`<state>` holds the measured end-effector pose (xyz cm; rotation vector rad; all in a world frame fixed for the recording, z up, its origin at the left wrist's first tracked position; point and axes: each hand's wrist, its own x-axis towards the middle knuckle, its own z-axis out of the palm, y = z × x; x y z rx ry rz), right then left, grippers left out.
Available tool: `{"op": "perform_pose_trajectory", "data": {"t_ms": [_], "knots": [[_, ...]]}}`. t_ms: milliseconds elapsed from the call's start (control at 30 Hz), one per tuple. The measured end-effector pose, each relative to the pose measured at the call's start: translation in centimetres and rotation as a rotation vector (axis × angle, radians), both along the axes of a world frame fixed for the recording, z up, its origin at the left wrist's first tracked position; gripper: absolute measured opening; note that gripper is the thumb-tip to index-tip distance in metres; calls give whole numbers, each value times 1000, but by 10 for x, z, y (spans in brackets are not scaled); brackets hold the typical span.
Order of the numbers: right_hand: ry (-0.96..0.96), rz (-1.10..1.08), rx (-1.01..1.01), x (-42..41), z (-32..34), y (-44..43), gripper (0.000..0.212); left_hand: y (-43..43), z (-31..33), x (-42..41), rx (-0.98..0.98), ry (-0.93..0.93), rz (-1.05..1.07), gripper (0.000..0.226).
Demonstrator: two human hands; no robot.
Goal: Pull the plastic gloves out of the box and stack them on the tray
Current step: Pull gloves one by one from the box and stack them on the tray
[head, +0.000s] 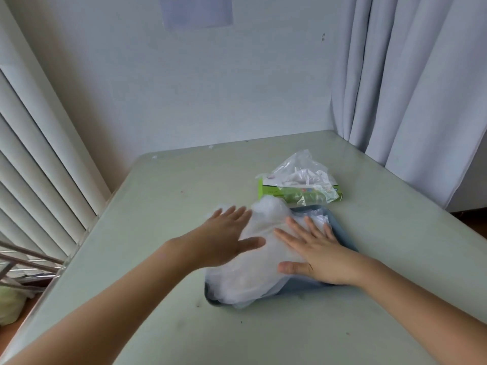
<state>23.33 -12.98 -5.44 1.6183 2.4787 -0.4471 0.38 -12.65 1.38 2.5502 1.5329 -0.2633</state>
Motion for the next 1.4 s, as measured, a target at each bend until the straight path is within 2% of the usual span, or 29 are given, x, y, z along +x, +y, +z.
{"op": "perform_pose_trajectory", "data": {"t_ms": [100, 300, 333, 367, 433, 467, 533, 567, 633, 733, 833, 933, 1000, 1067, 1133, 1200, 1233, 1300, 1400], "knots": [[-7, -1, 6, -2, 0, 0, 89, 12, -21, 34, 27, -164, -101, 63], [47, 25, -21, 3, 11, -3, 101, 30, -66, 44, 83, -118, -85, 56], [96, 22, -31, 7, 16, -2, 99, 30, -69, 43, 102, -117, -79, 57], [201, -5, -24, 13, 20, 2, 87, 29, -73, 43, 116, -116, -75, 58], [580, -206, 127, 23, 29, 14, 37, 27, -77, 42, 135, -109, -65, 61], [730, -349, 271, 31, 32, 25, 22, 27, -78, 42, 143, -109, -62, 62], [760, -594, 508, 48, 35, 51, 28, 28, -80, 42, 152, -113, -63, 64], [700, -681, 524, 56, 35, 65, 37, 29, -81, 42, 153, -114, -67, 66], [603, -784, 398, 62, 38, 84, 45, 30, -82, 42, 154, -118, -74, 75], [677, -780, 279, 56, 39, 100, 42, 30, -81, 41, 138, -120, -83, 81], [940, -765, 278, 45, 52, 108, 36, 30, -71, 43, 65, -113, -66, 65], [1220, -672, 256, 38, 84, 107, 28, 35, -53, 44, -21, -175, -54, 62], [1413, -585, 137, 34, 110, 101, 25, 37, -38, 45, -50, -380, 4, 51], [1628, -486, -41, 29, 133, 92, 9, 37, -26, 46, -192, -735, 151, 42], [1762, -383, -240, 26, 149, 80, 15, 34, -14, 47, -506, -1175, 275, 49], [1796, -244, -350, 23, 160, 63, 29, 35, -7, 50, -820, -1541, 350, 69], [1781, -163, -392, 20, 164, 52, 33, 35, -3, 51, -924, -1664, 378, 80], [1765, -10, -530, 16, 169, 35, 25, 37, -1, 51, -1008, -1831, 437, 94], [1740, 198, -755, 15, 167, 20, 7, 40, -6, 46, -1036, -1981, 472, 97]]}}
